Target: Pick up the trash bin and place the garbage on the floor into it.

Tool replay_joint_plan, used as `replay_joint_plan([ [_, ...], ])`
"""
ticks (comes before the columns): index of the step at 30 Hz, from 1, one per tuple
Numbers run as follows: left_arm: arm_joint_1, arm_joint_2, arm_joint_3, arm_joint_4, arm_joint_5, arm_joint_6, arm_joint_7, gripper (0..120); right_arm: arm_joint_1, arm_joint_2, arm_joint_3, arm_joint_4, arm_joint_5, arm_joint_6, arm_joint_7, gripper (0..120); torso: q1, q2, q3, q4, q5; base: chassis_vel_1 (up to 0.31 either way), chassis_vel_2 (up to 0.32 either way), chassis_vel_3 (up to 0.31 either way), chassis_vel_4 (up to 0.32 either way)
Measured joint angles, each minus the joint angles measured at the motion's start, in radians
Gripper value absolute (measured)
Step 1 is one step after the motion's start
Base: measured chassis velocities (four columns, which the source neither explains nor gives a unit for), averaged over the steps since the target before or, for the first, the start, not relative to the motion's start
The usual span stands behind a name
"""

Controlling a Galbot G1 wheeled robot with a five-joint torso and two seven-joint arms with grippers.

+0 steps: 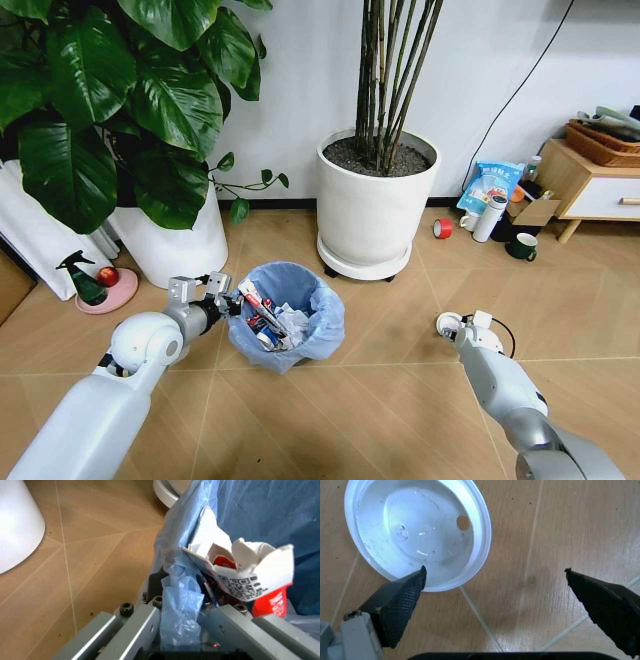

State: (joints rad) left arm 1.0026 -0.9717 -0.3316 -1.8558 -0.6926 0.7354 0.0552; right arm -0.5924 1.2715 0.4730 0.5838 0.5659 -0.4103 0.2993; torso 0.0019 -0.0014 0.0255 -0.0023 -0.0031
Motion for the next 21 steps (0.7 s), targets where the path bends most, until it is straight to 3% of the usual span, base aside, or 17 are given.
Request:
replay_joint_plan([
  [11, 0.000, 0.002, -0.004, 0.004, 0.001, 0.000, 0.012, 0, -0.016, 0.001, -0.002, 0.027, -0.001, 0.004, 0.003, 63, 0.000, 0.000, 0.000, 0.0000, 0.0001, 0.000, 0.000, 0.000, 0.000],
  [13, 0.000, 0.002, -0.004, 0.004, 0.001, 0.000, 0.012, 0, -0.016, 0.001, -0.002, 0.027, -0.001, 0.004, 0.003, 63, 0.000, 0.000, 0.000, 0.0000, 0.0001, 0.000, 0.000, 0.000, 0.000],
  [16, 0.001, 0.006, -0.009, 0.004, 0.004, 0.000, 0.021, 0, -0.025, 0.004, -0.003, 0.041, -0.002, 0.004, 0.001, 43, 0.000, 0.000, 0.000, 0.0000, 0.0000, 0.000, 0.000, 0.000, 0.000],
  [21, 0.000, 0.007, -0.011, 0.004, 0.005, 0.000, 0.024, 0, -0.031, 0.006, -0.003, 0.051, -0.003, 0.004, 0.000, 30, 0.000, 0.000, 0.000, 0.0000, 0.0000, 0.000, 0.000, 0.000, 0.000],
])
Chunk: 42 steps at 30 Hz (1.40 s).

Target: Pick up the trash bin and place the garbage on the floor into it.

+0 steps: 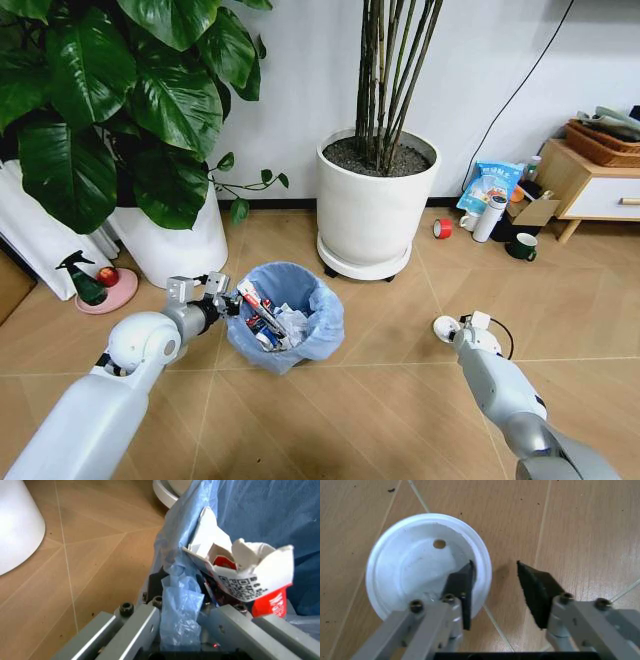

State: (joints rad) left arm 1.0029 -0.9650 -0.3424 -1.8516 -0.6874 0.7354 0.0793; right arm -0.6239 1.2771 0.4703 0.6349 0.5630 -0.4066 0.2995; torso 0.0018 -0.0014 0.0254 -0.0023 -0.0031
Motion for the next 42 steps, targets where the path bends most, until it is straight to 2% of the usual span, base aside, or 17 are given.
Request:
replay_joint_plan([
  [3, 0.001, -0.002, 0.000, 0.000, 0.001, 0.000, 0.001, 0, -0.011, 0.002, 0.000, 0.014, 0.000, 0.000, -0.001, 15, 0.000, 0.000, 0.000, 0.0000, 0.0000, 0.000, 0.000, 0.000, 0.000],
  [4, 0.001, -0.002, 0.000, 0.000, 0.001, 0.000, 0.001, 0, -0.011, 0.002, 0.000, 0.014, 0.000, 0.000, -0.001, 15, 0.000, 0.000, 0.000, 0.0000, 0.0000, 0.000, 0.000, 0.000, 0.000],
  [7, 0.002, -0.002, -0.001, -0.001, 0.003, 0.000, 0.002, 0, -0.022, 0.001, 0.000, 0.030, -0.001, 0.000, -0.002, 1, 0.000, 0.000, 0.000, 0.0000, 0.0000, 0.000, 0.000, 0.000, 0.000],
  [18, 0.007, 0.000, -0.005, -0.009, 0.004, 0.000, 0.004, 0, -0.041, 0.000, 0.008, 0.070, 0.006, -0.005, -0.002, 0, 0.000, 0.000, 0.000, 0.0000, 0.0000, 0.000, 0.000, 0.000, 0.000],
  [22, 0.013, 0.000, -0.009, -0.016, 0.004, 0.000, 0.004, 0, -0.070, -0.005, 0.016, 0.136, 0.008, -0.005, 0.001, 0, 0.000, 0.000, 0.000, 0.0000, 0.0003, 0.000, 0.000, 0.000, 0.000],
  [24, 0.019, 0.002, -0.011, -0.021, 0.004, 0.000, 0.003, 0, -0.120, -0.027, 0.011, 0.266, 0.031, -0.007, 0.009, 0, 0.000, 0.000, 0.000, 0.0001, -0.0001, 0.000, 0.000, 0.000, 0.000],
  [25, 0.019, 0.002, -0.011, -0.021, 0.004, 0.000, 0.003, 0, -0.120, -0.027, 0.011, 0.266, 0.031, -0.007, 0.009, 0, 0.000, 0.000, 0.000, 0.0001, -0.0001, 0.000, 0.000, 0.000, 0.000],
  [31, 0.020, -0.003, -0.010, -0.024, 0.005, 0.000, -0.005, 0, -0.180, -0.087, -0.032, 0.521, 0.093, -0.020, 0.027, 0, 0.000, 0.000, 0.000, -0.0002, -0.0001, 0.000, 0.000, 0.000, 0.000],
  [37, 0.021, -0.012, -0.007, -0.031, 0.000, 0.000, -0.022, 0, -0.193, -0.161, -0.047, 0.746, 0.158, -0.030, -0.049, 0, 0.000, 0.000, 0.000, 0.0002, -0.0003, 0.000, 0.000, 0.000, 0.000],
  [40, 0.022, -0.015, -0.008, -0.031, -0.002, 0.000, -0.025, 0, -0.198, -0.185, -0.054, 0.798, 0.177, -0.032, -0.061, 0, 0.000, 0.000, 0.000, 0.0001, -0.0005, 0.000, 0.000, 0.000, 0.000],
  [42, 0.024, -0.021, -0.008, -0.033, -0.003, 0.000, -0.034, 0, -0.203, -0.234, -0.078, 0.929, 0.236, -0.045, -0.075, 0, 0.000, 0.000, 0.000, -0.0002, 0.0004, 0.000, 0.000, 0.000, 0.000],
])
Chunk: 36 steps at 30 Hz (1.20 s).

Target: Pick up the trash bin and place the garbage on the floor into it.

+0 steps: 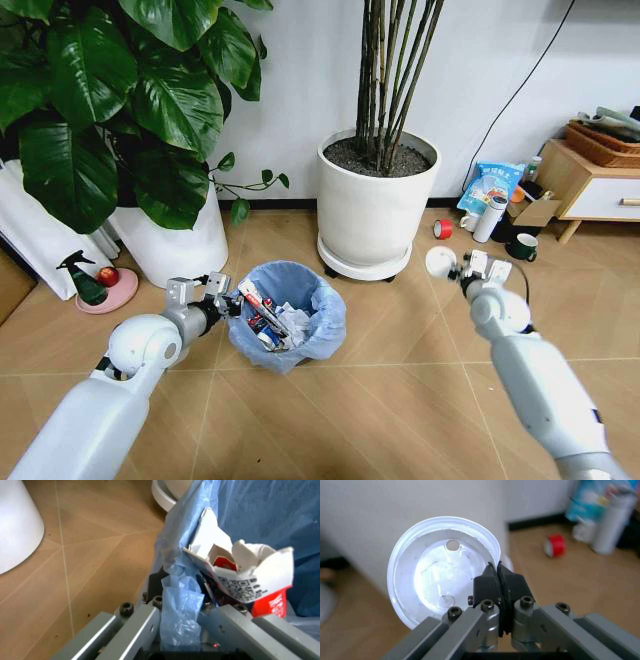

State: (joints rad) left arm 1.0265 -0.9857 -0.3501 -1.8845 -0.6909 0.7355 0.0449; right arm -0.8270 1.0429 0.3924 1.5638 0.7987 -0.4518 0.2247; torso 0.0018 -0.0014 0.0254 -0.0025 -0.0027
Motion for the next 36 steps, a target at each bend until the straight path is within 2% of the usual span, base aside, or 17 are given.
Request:
replay_joint_plan([
  [2, 0.000, -0.002, 0.001, -0.001, 0.000, 0.000, -0.001, 0, 0.001, -0.017, -0.014, 0.052, 0.025, -0.006, -0.001, 0, 0.000, 0.000, 0.000, 0.0001, -0.0008, 0.000, 0.000, 0.000, 0.000],
  [4, -0.008, -0.013, 0.013, 0.000, 0.000, 0.000, -0.008, 0, 0.018, -0.060, -0.076, 0.198, 0.093, -0.023, -0.004, 0, 0.000, 0.000, 0.000, 0.0003, -0.0003, 0.000, 0.000, 0.000, 0.000],
  [6, -0.011, -0.016, 0.017, 0.000, 0.000, 0.000, -0.010, 0, 0.025, -0.066, -0.090, 0.221, 0.104, -0.026, -0.004, 0, 0.000, 0.000, 0.000, 0.0002, -0.0006, 0.000, 0.000, 0.000, 0.000],
  [10, -0.039, -0.020, 0.052, 0.011, -0.004, 0.000, -0.026, 0, 0.119, -0.087, -0.238, 0.335, 0.161, -0.048, -0.007, 0, 0.000, 0.000, 0.000, 0.0002, -0.0005, 0.000, 0.000, 0.000, 0.000],
  [11, -0.039, -0.020, 0.052, 0.011, -0.004, 0.000, -0.026, 0, 0.119, -0.087, -0.238, 0.335, 0.161, -0.048, -0.007, 0, 0.000, 0.000, 0.000, 0.0002, -0.0005, 0.000, 0.000, 0.000, 0.000],
  [14, -0.065, -0.016, 0.083, 0.025, -0.011, 0.000, -0.038, 0, 0.176, -0.085, -0.355, 0.377, 0.187, -0.055, -0.001, 0, 0.000, 0.000, 0.000, 0.0004, -0.0008, 0.000, 0.000, 0.000, 0.000],
  [15, -0.065, -0.016, 0.083, 0.025, -0.011, 0.000, -0.038, 0, 0.176, -0.085, -0.355, 0.377, 0.187, -0.055, -0.001, 0, 0.000, 0.000, 0.000, 0.0004, -0.0008, 0.000, 0.000, 0.000, 0.000],
  [18, -0.100, -0.014, 0.114, 0.043, -0.013, 0.000, -0.041, 0, 0.219, -0.068, -0.486, 0.398, 0.200, -0.060, 0.015, 0, 0.000, 0.000, 0.000, 0.0004, -0.0006, 0.000, 0.000, 0.000, 0.000],
  [19, -0.100, -0.014, 0.114, 0.043, -0.013, 0.000, -0.041, 0, 0.219, -0.068, -0.486, 0.398, 0.200, -0.060, 0.015, 0, 0.000, 0.000, 0.000, 0.0004, -0.0006, 0.000, 0.000, 0.000, 0.000],
  [22, -0.122, -0.014, 0.130, 0.059, -0.015, 0.000, -0.042, 0, 0.228, -0.055, -0.581, 0.406, 0.198, -0.068, 0.027, 0, 0.000, 0.000, 0.000, 0.0003, -0.0005, 0.000, 0.000, 0.000, 0.000],
  [25, -0.127, -0.013, 0.131, 0.065, -0.015, 0.000, -0.042, 0, 0.228, -0.051, -0.614, 0.407, 0.191, -0.083, 0.040, 0, 0.000, 0.000, 0.000, 0.0002, -0.0004, 0.000, 0.000, 0.000, 0.000],
  [27, -0.129, -0.012, 0.131, 0.068, -0.016, 0.000, -0.041, 0, 0.227, -0.049, -0.625, 0.407, 0.181, -0.097, 0.042, 2, 0.000, 0.000, 0.000, 0.0002, -0.0005, 0.000, 0.000, 0.000, 0.000],
  [30, -0.130, -0.012, 0.128, 0.074, -0.017, 0.000, -0.039, 0, 0.228, -0.042, -0.634, 0.403, 0.171, -0.103, 0.044, 17, 0.000, 0.000, 0.000, 0.0003, -0.0004, 0.000, 0.000, 0.000, 0.000],
  [31, -0.130, -0.012, 0.128, 0.074, -0.017, 0.000, -0.039, 0, 0.228, -0.042, -0.634, 0.403, 0.171, -0.103, 0.044, 17, 0.000, 0.000, 0.000, 0.0003, -0.0004, 0.000, 0.000, 0.000, 0.000],
  [36, -0.129, -0.014, 0.126, 0.076, -0.017, 0.000, -0.036, 0, 0.227, -0.042, -0.634, 0.399, 0.164, -0.102, 0.047, 35, 0.000, 0.000, 0.000, 0.0002, -0.0005, 0.000, 0.000, 0.000, 0.000],
])
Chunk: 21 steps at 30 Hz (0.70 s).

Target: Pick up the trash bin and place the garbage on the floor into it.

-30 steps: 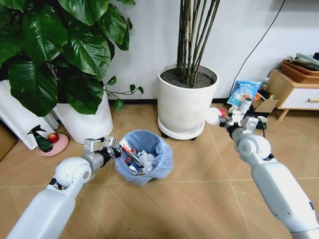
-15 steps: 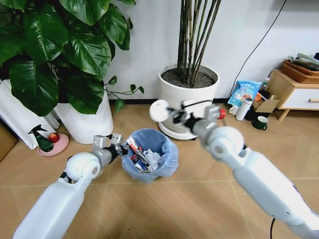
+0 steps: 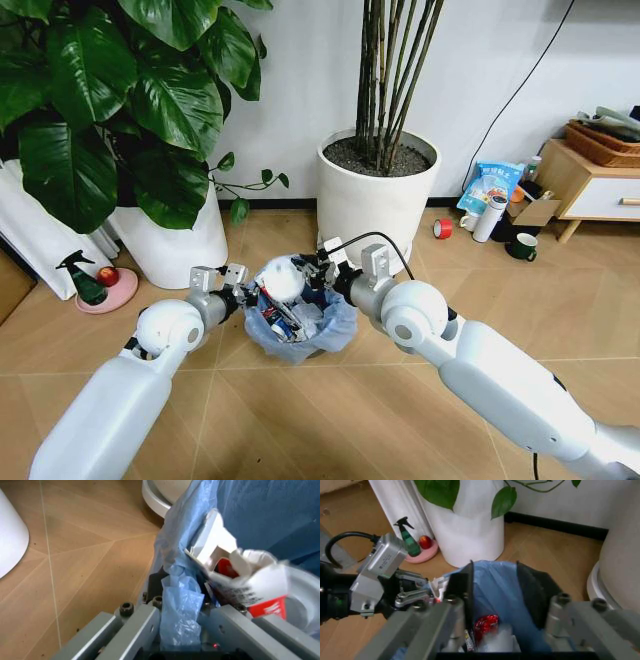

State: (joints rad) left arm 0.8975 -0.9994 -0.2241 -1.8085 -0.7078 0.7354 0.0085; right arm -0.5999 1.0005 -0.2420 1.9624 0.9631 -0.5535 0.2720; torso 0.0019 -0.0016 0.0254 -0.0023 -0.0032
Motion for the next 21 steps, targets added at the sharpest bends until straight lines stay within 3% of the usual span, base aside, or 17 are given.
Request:
replay_joint_plan([
  [10, 0.024, -0.003, -0.040, 0.002, 0.001, 0.000, -0.013, 0, -0.034, -0.001, 0.079, -0.020, -0.053, 0.037, 0.060, 70, 0.000, 0.000, 0.000, 0.0001, 0.0001, 0.000, 0.000, 0.000, 0.000],
  [14, 0.060, -0.003, -0.082, -0.016, 0.004, 0.000, -0.065, 0, -0.129, -0.018, 0.211, -0.036, -0.221, 0.069, 0.063, 90, 0.000, 0.000, 0.000, 0.0001, 0.0002, 0.000, 0.000, 0.000, 0.000],
  [21, 0.096, 0.010, -0.125, -0.047, 0.008, 0.000, -0.117, 0, -0.312, -0.035, 0.382, -0.016, -0.345, 0.100, 0.058, 100, 0.000, 0.000, 0.000, -0.0003, 0.0001, 0.000, 0.000, 0.000, 0.000],
])
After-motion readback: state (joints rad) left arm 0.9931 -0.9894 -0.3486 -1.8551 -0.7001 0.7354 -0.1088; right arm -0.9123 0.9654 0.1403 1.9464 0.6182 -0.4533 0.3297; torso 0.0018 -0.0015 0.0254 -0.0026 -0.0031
